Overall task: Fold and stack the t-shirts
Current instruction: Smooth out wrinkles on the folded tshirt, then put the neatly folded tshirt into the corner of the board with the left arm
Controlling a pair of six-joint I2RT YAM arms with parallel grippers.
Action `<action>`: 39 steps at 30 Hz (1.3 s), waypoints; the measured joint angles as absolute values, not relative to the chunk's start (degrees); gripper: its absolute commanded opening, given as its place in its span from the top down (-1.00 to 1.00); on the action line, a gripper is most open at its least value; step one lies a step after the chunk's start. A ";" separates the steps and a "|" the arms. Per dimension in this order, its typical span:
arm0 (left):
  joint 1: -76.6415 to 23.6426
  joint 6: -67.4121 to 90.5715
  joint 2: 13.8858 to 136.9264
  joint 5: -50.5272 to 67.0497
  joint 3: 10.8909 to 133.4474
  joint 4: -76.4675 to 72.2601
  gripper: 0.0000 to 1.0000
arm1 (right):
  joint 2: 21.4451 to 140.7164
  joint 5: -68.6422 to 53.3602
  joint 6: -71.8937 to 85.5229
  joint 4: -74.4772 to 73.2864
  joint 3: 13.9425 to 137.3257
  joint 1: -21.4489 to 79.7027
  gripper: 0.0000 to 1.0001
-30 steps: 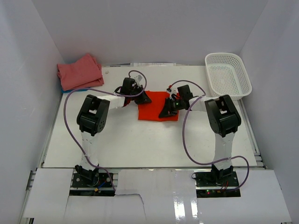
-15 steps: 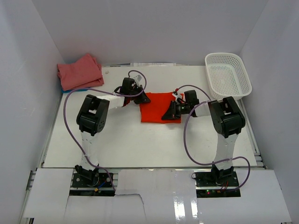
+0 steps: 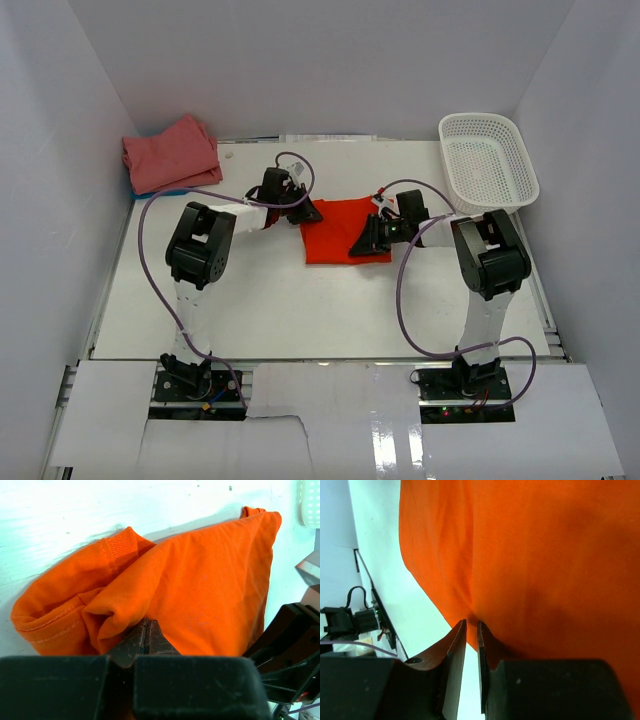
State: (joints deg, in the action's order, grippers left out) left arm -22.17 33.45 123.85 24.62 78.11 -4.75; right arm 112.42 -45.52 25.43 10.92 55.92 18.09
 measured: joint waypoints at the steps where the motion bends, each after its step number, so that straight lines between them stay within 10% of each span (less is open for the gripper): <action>1: -22.17 33.43 123.76 24.51 78.28 -4.40 1.00 | 111.96 -44.58 24.95 8.49 56.93 18.06 0.56; 12: -21.06 32.86 114.80 20.56 82.24 6.68 0.76 | 100.55 -38.85 20.53 -7.33 66.24 17.87 0.08; 18: -19.31 31.68 103.09 18.06 81.52 10.33 -0.56 | 97.10 -38.00 18.85 -11.20 66.98 16.93 -0.46; 22: -16.56 31.75 99.53 18.11 78.46 10.41 -0.61 | 96.77 -37.08 18.15 -13.65 66.65 16.10 -0.75; 39: -13.74 32.16 105.21 21.47 68.95 9.26 -0.57 | 89.45 -34.37 16.05 -19.25 66.35 14.63 -0.76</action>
State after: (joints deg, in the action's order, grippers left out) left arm -13.74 32.16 105.21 21.47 68.95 9.26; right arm 89.45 -34.37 16.05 -19.25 66.35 14.63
